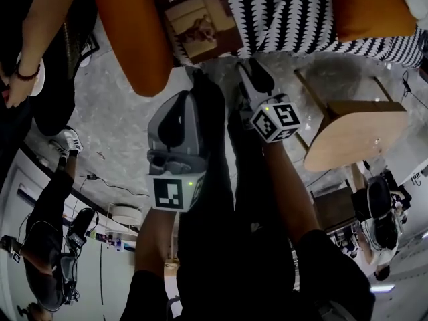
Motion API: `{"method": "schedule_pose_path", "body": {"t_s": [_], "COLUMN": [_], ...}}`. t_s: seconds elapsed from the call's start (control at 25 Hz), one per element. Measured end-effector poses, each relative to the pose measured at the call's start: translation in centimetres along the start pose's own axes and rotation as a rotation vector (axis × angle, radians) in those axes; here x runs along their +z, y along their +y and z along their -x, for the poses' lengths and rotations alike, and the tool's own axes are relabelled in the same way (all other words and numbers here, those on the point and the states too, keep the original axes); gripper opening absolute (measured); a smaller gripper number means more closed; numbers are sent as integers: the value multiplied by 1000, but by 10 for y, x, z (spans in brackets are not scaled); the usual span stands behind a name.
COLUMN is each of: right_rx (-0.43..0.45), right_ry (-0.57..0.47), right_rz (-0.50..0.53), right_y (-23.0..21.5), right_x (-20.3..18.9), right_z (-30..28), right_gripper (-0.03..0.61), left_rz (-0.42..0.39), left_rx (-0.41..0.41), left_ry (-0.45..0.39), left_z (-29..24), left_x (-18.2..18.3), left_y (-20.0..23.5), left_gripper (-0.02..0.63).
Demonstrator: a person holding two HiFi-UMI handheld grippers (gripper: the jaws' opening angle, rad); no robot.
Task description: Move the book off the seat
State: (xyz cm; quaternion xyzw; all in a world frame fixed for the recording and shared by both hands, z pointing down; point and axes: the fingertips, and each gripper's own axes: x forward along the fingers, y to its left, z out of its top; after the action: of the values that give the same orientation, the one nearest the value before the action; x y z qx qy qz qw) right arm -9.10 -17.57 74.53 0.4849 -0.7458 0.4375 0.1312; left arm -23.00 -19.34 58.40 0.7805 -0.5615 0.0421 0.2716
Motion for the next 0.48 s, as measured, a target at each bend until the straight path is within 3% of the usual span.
{"method": "schedule_pose_path", "body": {"t_s": [0.48], "right_rx": [-22], "right_ry": [43], "right_rz": [-56], "right_y": [-33], "right_x": [-30], "right_z": [-46], "right_gripper": [216], "left_rz": [26], "left_rx": [-15], "left_ry": [32], "left_z": [-32], "left_x": [-21], "left_y": [22], "left_gripper": [6]}}
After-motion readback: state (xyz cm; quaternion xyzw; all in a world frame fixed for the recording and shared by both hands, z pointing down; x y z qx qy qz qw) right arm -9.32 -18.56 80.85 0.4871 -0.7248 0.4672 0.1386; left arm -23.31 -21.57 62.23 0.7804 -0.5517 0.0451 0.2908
